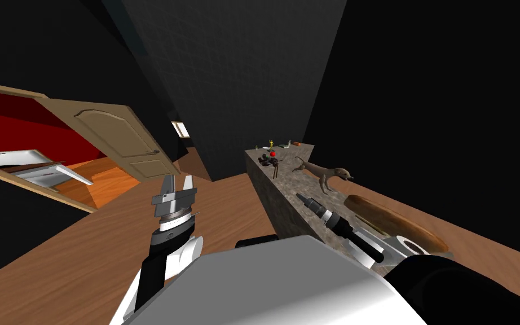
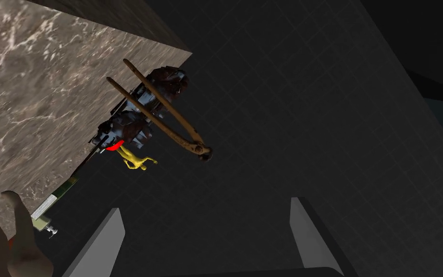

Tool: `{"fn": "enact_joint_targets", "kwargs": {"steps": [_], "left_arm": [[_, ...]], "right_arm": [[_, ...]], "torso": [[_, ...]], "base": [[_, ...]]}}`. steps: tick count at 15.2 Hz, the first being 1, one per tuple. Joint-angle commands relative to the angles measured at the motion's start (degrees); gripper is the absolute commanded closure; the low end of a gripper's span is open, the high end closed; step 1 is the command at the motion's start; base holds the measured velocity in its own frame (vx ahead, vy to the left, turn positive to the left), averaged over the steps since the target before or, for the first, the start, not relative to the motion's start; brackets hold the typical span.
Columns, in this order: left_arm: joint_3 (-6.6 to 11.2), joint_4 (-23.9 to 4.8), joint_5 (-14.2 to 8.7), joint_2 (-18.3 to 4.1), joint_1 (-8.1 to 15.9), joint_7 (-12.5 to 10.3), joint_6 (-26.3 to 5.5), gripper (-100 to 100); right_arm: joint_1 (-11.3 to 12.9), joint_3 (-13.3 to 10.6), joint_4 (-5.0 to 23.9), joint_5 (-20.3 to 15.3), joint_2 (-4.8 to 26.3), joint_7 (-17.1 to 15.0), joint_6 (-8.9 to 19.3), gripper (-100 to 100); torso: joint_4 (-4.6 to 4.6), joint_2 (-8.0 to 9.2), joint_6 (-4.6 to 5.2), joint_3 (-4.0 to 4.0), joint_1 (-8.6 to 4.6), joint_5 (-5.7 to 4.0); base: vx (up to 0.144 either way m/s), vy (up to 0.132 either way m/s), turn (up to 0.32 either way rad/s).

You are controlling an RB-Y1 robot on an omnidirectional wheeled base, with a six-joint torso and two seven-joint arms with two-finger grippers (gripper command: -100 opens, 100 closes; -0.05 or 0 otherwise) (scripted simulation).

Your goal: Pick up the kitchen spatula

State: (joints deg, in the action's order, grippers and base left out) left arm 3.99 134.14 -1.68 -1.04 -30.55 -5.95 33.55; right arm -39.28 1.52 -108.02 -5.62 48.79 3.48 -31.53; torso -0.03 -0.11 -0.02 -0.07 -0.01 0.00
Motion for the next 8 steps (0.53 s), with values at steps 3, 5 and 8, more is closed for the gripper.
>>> {"fn": "enact_joint_targets", "kwargs": {"steps": [3,5,8], "left_arm": [[0.0,0.0,0.0,0.0,0.0,0.0,0.0,0],[0.0,0.0,0.0,0.0,0.0,0.0,0.0,0],[0.0,0.0,0.0,0.0,0.0,0.0,0.0,0]], "right_arm": [[-1.63,-0.06,3.41,-0.72,5.03,-0.39,-0.06,-100],[-2.54,-0.21,5.35,-1.18,7.59,-0.57,-0.04,-100],[-3.47,-0.39,7.29,-1.64,10.98,-0.76,0.0,-100]], "torso": [[0.0,0.01,0.02,0.01,0.0,0.0],[0.01,0.02,0.01,0.01,0.0,0.0],[0.01,0.02,0.02,0.01,-0.01,0.0]], "base": [[0.016,-0.003,0.105],[0.016,-0.005,0.149],[0.015,-0.007,0.106]]}}
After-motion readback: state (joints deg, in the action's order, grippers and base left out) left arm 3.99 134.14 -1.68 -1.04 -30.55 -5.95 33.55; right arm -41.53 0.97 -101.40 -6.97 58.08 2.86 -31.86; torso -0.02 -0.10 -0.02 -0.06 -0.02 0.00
